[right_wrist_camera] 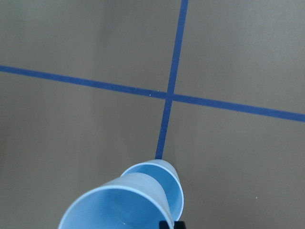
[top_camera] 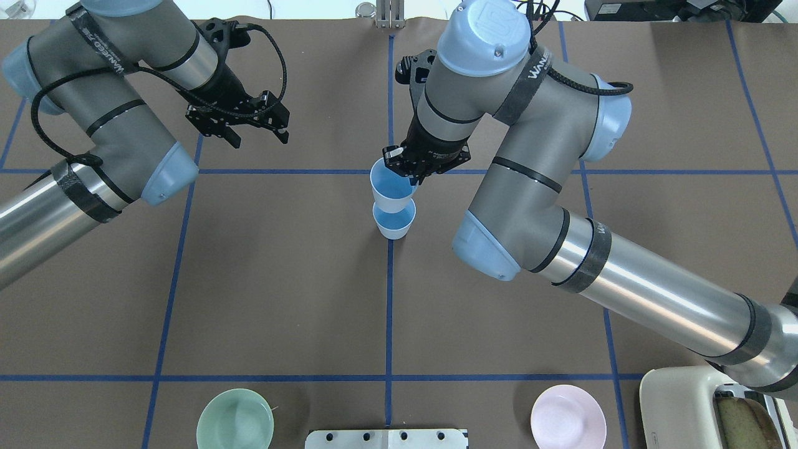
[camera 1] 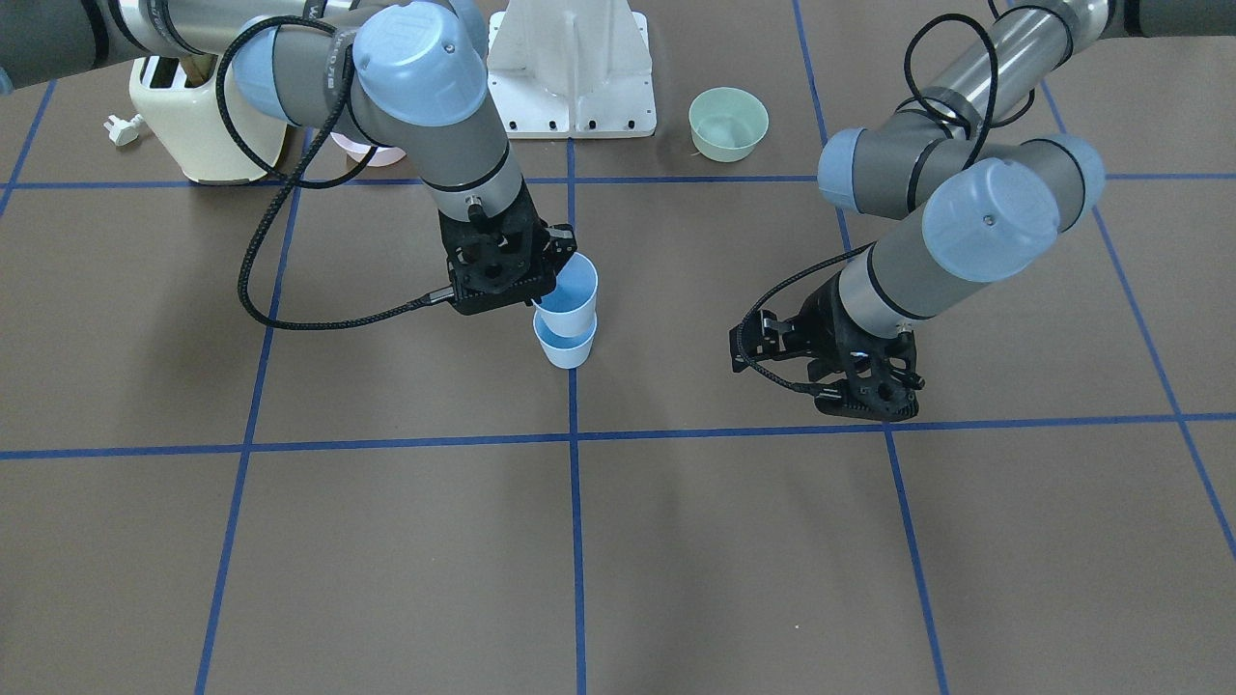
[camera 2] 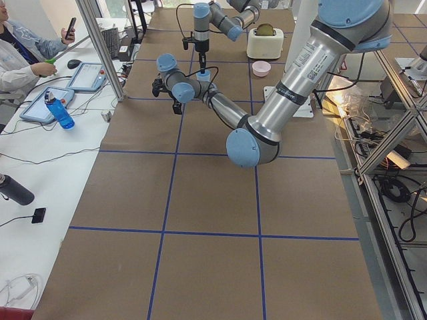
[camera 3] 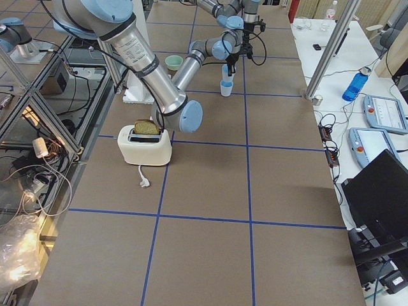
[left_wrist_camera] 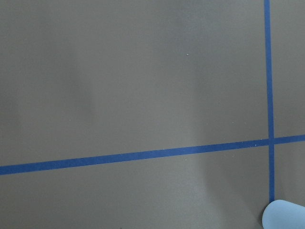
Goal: Stack blue cups with both arms
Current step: 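Lower the right-held cup into the standing cup while the left gripper withdraws, then open the right gripper and release the nested cup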
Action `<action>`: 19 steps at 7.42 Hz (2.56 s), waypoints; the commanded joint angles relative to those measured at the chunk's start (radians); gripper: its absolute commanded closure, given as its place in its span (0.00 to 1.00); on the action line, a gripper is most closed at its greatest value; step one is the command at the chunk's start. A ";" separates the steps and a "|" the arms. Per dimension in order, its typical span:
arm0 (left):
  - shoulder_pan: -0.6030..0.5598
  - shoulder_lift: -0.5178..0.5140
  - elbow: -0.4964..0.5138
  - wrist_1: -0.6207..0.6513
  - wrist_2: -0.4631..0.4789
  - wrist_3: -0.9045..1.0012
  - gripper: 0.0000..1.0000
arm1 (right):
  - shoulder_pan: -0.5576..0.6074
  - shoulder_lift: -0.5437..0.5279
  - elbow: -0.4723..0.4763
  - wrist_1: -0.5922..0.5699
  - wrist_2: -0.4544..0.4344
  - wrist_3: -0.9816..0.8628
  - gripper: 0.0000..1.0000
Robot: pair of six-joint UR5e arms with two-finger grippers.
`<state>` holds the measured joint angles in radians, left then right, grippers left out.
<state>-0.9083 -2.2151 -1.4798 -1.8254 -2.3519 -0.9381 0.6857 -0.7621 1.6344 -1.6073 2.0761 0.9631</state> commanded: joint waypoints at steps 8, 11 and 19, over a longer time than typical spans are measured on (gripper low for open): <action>0.002 0.000 0.003 -0.002 0.000 0.001 0.03 | -0.024 0.017 -0.048 0.000 -0.008 0.009 0.92; 0.002 0.002 0.003 -0.002 0.000 0.001 0.03 | -0.025 0.014 -0.048 0.001 -0.008 0.006 0.91; -0.030 0.009 -0.010 0.000 -0.010 0.018 0.02 | 0.038 -0.037 0.037 0.015 -0.011 -0.001 0.00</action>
<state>-0.9246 -2.2089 -1.4848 -1.8268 -2.3593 -0.9324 0.6907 -0.7618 1.6256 -1.6001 2.0677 0.9690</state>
